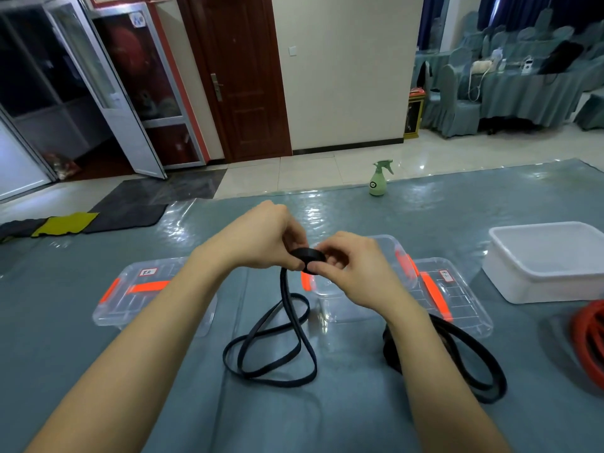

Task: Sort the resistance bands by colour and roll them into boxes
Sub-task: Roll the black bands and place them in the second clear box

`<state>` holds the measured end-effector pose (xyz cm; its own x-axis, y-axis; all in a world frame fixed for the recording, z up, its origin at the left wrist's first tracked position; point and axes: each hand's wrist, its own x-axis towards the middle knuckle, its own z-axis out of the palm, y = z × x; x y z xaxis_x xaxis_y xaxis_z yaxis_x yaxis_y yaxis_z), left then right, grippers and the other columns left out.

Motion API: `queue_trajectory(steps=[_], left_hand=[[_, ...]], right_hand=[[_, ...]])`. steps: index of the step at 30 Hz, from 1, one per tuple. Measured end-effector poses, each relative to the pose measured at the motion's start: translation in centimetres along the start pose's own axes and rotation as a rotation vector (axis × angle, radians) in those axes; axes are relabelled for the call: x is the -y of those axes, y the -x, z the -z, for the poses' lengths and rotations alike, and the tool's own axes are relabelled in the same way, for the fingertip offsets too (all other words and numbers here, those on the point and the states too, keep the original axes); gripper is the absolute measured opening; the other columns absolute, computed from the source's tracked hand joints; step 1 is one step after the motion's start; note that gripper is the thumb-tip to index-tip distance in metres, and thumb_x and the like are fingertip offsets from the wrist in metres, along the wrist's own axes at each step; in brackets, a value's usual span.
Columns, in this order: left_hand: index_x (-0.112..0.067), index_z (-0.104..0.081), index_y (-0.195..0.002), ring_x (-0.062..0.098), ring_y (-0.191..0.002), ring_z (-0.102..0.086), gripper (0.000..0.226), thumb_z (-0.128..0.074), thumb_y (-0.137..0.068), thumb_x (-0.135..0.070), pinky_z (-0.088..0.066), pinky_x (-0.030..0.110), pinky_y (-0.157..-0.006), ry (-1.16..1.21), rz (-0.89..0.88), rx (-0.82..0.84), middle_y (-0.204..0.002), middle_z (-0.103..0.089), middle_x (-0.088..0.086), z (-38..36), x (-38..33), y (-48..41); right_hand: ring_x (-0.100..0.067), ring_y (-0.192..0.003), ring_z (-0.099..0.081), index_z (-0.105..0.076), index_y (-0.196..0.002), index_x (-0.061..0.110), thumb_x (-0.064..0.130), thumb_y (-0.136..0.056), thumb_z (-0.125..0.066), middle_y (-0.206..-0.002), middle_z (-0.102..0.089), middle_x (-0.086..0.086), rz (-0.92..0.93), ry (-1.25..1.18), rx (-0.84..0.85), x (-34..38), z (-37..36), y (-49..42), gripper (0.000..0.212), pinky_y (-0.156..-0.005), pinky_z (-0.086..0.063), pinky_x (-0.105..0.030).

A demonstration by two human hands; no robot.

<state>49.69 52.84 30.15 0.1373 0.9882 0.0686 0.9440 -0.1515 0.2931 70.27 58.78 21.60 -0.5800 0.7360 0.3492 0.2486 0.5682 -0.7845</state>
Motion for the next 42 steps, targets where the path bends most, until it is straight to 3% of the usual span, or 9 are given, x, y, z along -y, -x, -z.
queue_trajectory(steps=[5,9,14,20,25,28,31,35,42], left_hand=[[-0.029,-0.085,-0.093,0.011,-0.085,-0.079,0.023,-0.1,-0.075,-0.034,-0.064,0.03,-0.082,0.518,-0.018,-0.147,-0.089,-0.084,-0.004,-0.3,1.8,0.3],[-0.031,-0.087,-0.101,0.015,-0.092,-0.082,0.025,-0.098,-0.079,-0.028,-0.062,0.025,-0.086,0.828,-0.022,-0.276,-0.097,-0.085,0.002,-2.4,1.1,0.7],[-0.021,-0.087,-0.108,0.023,-0.101,-0.083,0.031,-0.097,-0.079,-0.024,-0.064,0.031,-0.094,0.978,0.018,-0.42,-0.102,-0.086,0.006,-4.8,-0.4,0.3],[-0.01,-0.086,-0.106,0.024,-0.1,-0.083,0.037,-0.093,-0.075,-0.027,-0.062,0.028,-0.092,1.061,0.133,-0.463,-0.102,-0.085,0.01,-6.2,-0.1,0.8],[-0.017,-0.088,-0.094,0.022,-0.089,-0.083,0.02,-0.097,-0.077,-0.019,-0.063,0.027,-0.084,0.937,0.201,-0.472,-0.093,-0.085,0.006,-7.8,1.2,2.4],[-0.025,-0.088,-0.092,0.021,-0.086,-0.083,0.019,-0.1,-0.077,-0.027,-0.063,0.027,-0.081,0.821,0.254,-0.427,-0.088,-0.085,0.001,-9.4,1.7,3.9],[-0.042,-0.086,-0.083,0.022,-0.078,-0.079,0.016,-0.1,-0.075,-0.038,-0.064,0.038,-0.077,0.584,0.288,-0.311,-0.078,-0.082,-0.005,-10.5,1.9,4.8],[-0.029,-0.085,-0.081,0.026,-0.077,-0.073,0.017,-0.096,-0.074,-0.039,-0.061,0.049,-0.078,0.239,0.311,-0.112,-0.07,-0.076,0.0,-10.2,1.7,4.7],[-0.035,-0.086,-0.085,0.017,-0.086,-0.075,0.016,-0.096,-0.073,-0.041,-0.062,0.044,-0.083,0.146,0.284,-0.05,-0.078,-0.08,-0.01,-8.4,1.9,4.1]], right_hand=[[-0.024,-0.069,-0.071,-0.078,-0.105,0.012,0.008,-0.094,-0.082,-0.084,-0.075,-0.001,-0.008,-0.483,-0.146,-0.6,0.7,-0.1,0.013,-0.069,-0.059,-0.029],[-0.025,-0.076,-0.076,-0.078,-0.113,0.012,0.018,-0.095,-0.078,-0.097,-0.081,-0.013,-0.023,-0.746,-0.208,-1.0,0.9,-0.5,0.019,-0.081,-0.062,-0.032],[-0.036,-0.102,-0.079,-0.069,-0.122,-0.002,0.013,-0.098,-0.071,-0.119,-0.076,-0.024,-0.061,-1.09,-0.172,-1.1,-0.3,-0.7,0.029,-0.092,-0.062,-0.038],[-0.035,-0.116,-0.076,-0.063,-0.128,-0.006,0.01,-0.097,-0.069,-0.132,-0.072,-0.025,-0.121,-1.224,-0.103,-1.9,-2.5,-0.3,0.035,-0.1,-0.061,-0.04],[-0.035,-0.089,-0.08,-0.071,-0.123,0.009,0.019,-0.096,-0.077,-0.107,-0.08,-0.02,-0.179,-0.874,0.005,-3.5,-2.8,0.7,0.029,-0.091,-0.063,-0.044],[-0.022,-0.075,-0.077,-0.074,-0.126,0.032,0.029,-0.087,-0.089,-0.113,-0.078,-0.001,-0.163,-0.493,0.041,-4.2,-1.8,1.2,0.042,-0.074,-0.059,-0.027],[-0.009,-0.071,-0.066,-0.073,-0.127,0.043,0.036,-0.083,-0.093,-0.115,-0.07,0.014,-0.104,-0.132,0.083,-4.1,-1.4,1.3,0.049,-0.072,-0.053,-0.018],[-0.008,-0.075,-0.062,-0.082,-0.103,0.028,0.031,-0.084,-0.092,-0.093,-0.07,0.015,-0.121,0.148,0.281,-2.9,-2.0,1.2,0.022,-0.071,-0.046,-0.024],[-0.013,-0.081,-0.051,-0.078,-0.11,0.014,0.028,-0.096,-0.082,-0.096,-0.058,0.006,0.007,0.279,0.302,-1.7,-2.7,1.2,0.02,-0.074,-0.036,-0.024]])
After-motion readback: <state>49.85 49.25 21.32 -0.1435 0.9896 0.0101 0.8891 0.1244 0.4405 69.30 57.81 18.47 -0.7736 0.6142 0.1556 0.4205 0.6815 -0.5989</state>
